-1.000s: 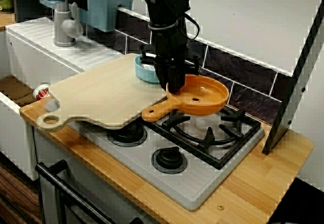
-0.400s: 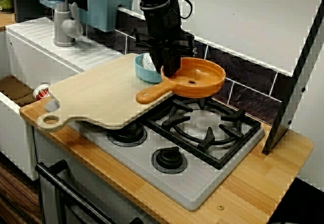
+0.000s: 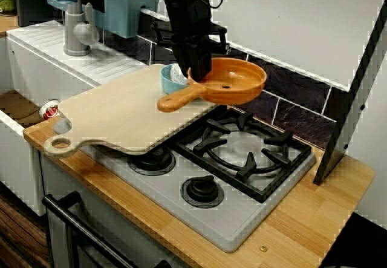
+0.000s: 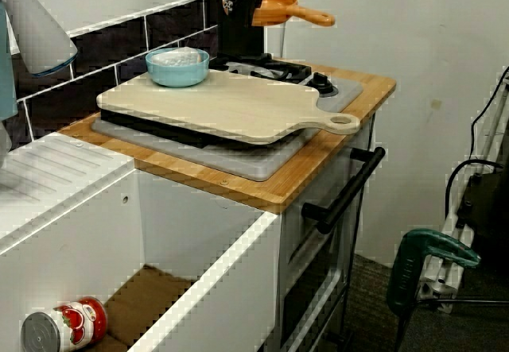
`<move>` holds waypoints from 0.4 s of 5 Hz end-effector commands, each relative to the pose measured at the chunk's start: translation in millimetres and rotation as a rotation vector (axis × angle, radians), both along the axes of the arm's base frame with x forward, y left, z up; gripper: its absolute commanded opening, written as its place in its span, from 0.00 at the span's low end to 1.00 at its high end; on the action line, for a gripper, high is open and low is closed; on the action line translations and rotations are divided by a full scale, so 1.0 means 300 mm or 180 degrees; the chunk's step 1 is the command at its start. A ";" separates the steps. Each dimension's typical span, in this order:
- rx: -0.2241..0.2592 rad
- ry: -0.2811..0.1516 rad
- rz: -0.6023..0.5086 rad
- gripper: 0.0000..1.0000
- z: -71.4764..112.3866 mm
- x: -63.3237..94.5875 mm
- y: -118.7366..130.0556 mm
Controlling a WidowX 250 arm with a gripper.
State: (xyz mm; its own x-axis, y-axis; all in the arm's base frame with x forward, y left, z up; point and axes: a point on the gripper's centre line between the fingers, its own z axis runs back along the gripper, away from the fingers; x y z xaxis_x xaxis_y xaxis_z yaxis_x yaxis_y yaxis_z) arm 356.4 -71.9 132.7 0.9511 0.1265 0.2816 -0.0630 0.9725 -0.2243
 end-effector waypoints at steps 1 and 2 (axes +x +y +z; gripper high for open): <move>-0.0083 -0.0270 0.0092 0.00 0.118 -0.027 0.071; -0.0101 -0.0314 0.0146 0.00 0.133 -0.048 0.102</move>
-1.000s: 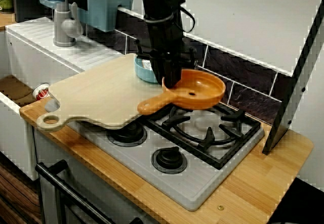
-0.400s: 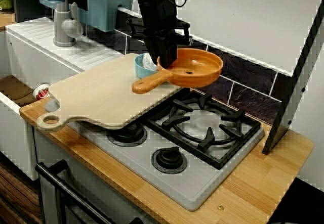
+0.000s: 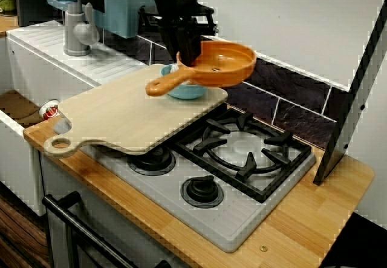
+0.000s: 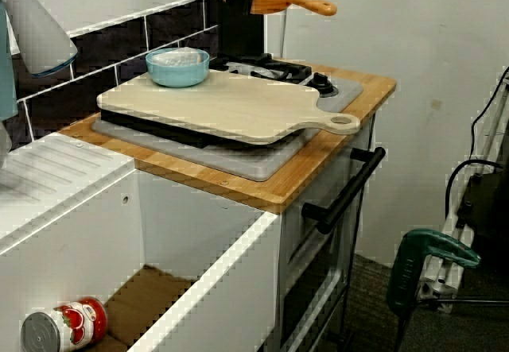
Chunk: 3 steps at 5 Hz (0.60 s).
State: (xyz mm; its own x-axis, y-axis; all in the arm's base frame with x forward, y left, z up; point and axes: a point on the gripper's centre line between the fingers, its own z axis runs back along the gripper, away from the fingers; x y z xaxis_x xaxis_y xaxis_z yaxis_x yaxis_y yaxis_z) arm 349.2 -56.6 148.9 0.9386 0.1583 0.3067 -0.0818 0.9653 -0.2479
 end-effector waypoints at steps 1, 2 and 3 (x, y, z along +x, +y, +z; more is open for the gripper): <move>-0.0035 -0.0249 0.0138 0.00 0.090 -0.040 0.095; 0.0019 -0.0282 0.0200 0.00 0.084 -0.055 0.137; 0.0071 -0.0282 0.0253 0.00 0.062 -0.069 0.181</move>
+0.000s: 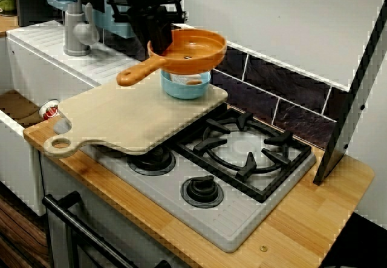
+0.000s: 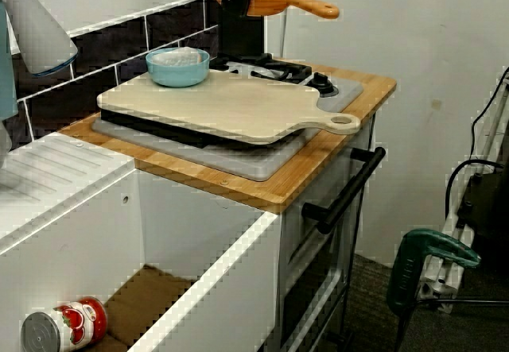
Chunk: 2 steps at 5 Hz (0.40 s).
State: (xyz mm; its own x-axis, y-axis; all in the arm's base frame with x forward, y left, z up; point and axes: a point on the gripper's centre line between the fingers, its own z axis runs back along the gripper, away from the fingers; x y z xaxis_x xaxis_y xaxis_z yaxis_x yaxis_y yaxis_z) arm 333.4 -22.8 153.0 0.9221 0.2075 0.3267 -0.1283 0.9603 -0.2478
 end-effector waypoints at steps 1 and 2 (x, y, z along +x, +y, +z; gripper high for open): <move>0.0142 -0.0209 0.0125 0.00 0.023 -0.024 0.104; 0.0193 -0.0166 0.0141 0.00 -0.005 -0.033 0.133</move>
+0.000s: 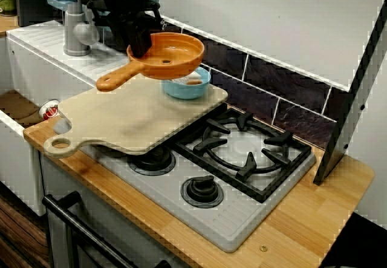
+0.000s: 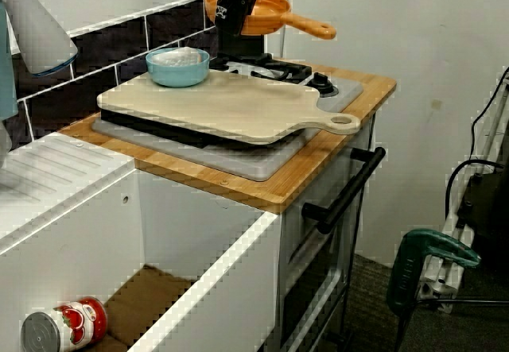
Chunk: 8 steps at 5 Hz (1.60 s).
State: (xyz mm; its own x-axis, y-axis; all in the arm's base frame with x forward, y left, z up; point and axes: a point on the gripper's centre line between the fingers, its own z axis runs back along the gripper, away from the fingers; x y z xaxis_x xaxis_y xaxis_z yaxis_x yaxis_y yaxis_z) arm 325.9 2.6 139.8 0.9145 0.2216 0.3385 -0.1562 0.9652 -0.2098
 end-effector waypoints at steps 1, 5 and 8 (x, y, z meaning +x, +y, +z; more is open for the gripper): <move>0.0122 -0.0094 0.0023 0.00 0.017 -0.012 0.061; 0.0210 0.0035 0.0031 0.00 -0.044 -0.038 0.139; 0.0402 -0.0003 0.0079 0.00 -0.109 -0.035 0.181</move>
